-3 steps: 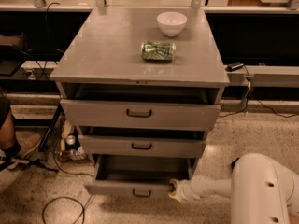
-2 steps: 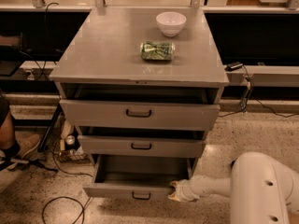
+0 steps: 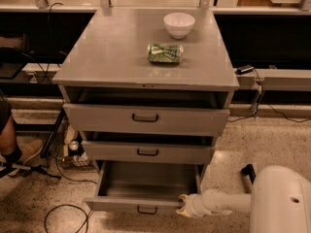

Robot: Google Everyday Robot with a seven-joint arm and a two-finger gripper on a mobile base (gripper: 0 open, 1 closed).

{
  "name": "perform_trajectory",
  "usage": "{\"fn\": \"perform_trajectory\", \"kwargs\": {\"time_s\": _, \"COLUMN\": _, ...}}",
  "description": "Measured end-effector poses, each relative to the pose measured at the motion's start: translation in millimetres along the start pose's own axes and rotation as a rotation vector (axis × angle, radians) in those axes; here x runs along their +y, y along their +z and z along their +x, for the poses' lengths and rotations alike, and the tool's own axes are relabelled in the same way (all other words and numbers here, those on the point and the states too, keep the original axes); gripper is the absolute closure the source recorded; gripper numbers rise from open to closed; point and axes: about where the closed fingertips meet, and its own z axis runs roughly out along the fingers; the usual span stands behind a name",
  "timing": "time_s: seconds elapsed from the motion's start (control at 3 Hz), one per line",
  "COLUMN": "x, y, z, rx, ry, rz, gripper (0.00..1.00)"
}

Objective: Open bottom drawer

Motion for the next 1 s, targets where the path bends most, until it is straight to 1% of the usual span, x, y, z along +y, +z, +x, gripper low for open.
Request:
{"fn": "perform_trajectory", "kwargs": {"time_s": 0.33, "x": -0.5, "y": -3.9, "z": -2.4, "rx": 0.0, "ry": 0.0, "rz": 0.0, "gripper": 1.0}}
{"fn": "perform_trajectory", "kwargs": {"time_s": 0.67, "x": 1.1, "y": -2.5, "z": -3.0, "rx": -0.001, "ry": 0.0, "rz": -0.003, "gripper": 0.81}}
{"fn": "perform_trajectory", "kwargs": {"time_s": 1.0, "x": 2.6, "y": -1.3, "z": -3.5, "rx": -0.002, "ry": 0.0, "rz": -0.006, "gripper": 0.58}}
